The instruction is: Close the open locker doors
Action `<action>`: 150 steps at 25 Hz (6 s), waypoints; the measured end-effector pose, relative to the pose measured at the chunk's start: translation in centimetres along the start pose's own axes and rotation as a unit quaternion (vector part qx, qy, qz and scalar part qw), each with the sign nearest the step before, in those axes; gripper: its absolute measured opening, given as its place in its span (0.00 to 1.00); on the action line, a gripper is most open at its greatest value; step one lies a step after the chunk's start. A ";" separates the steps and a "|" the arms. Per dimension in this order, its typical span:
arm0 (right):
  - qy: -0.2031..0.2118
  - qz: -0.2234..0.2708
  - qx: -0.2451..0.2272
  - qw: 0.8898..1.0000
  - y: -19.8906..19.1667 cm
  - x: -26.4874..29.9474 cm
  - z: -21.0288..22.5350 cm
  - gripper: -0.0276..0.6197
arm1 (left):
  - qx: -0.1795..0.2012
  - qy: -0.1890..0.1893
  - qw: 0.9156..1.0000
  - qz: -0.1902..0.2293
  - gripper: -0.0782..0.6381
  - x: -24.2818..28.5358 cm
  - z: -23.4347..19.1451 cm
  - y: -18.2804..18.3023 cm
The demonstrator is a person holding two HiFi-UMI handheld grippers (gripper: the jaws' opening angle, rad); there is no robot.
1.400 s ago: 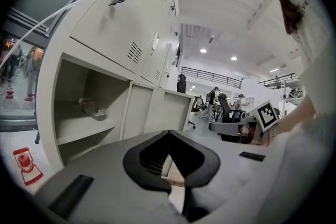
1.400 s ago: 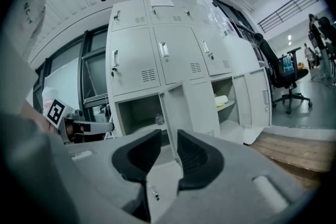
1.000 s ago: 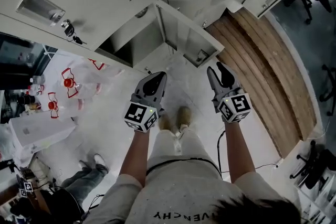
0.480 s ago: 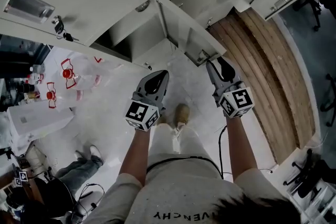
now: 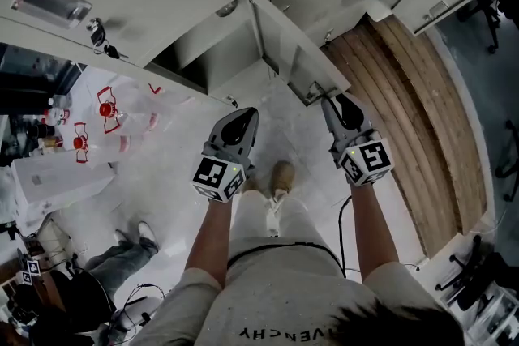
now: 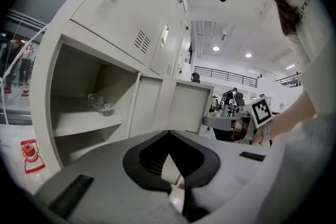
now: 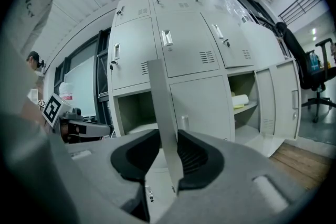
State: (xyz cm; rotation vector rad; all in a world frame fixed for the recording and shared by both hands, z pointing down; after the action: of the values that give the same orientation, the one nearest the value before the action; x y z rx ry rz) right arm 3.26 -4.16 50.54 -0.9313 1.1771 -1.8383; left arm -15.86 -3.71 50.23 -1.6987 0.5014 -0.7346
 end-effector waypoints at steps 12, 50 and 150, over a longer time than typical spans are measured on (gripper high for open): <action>0.012 -0.007 -0.002 1.000 -1.2 0.5 -5.1 0.20 | -0.008 0.009 1.000 0.004 0.10 -3.8 -2.0 -0.6; 0.106 -0.047 0.004 0.993 -5.4 12.2 -21.5 0.23 | -0.032 0.119 0.992 0.030 0.10 -15.7 -12.7 -3.2; -0.204 0.088 0.036 0.974 6.8 -21.4 10.0 0.20 | 0.027 -0.175 0.983 0.037 0.10 12.9 15.4 6.8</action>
State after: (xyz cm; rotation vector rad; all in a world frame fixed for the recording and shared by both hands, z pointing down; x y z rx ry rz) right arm 23.00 8.61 43.49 -1.0652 0.8996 -1.4497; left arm 4.43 -3.30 44.17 -1.7021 0.2930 -0.3793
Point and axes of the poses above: the fingertips, and each gripper's own axes: x forward along the fingers, z to its right, y out of its top, the point moved 3 cm from there along -x, backward along the fingers, and after that the axes turned 8 degrees about x, right-handed, at the moved point
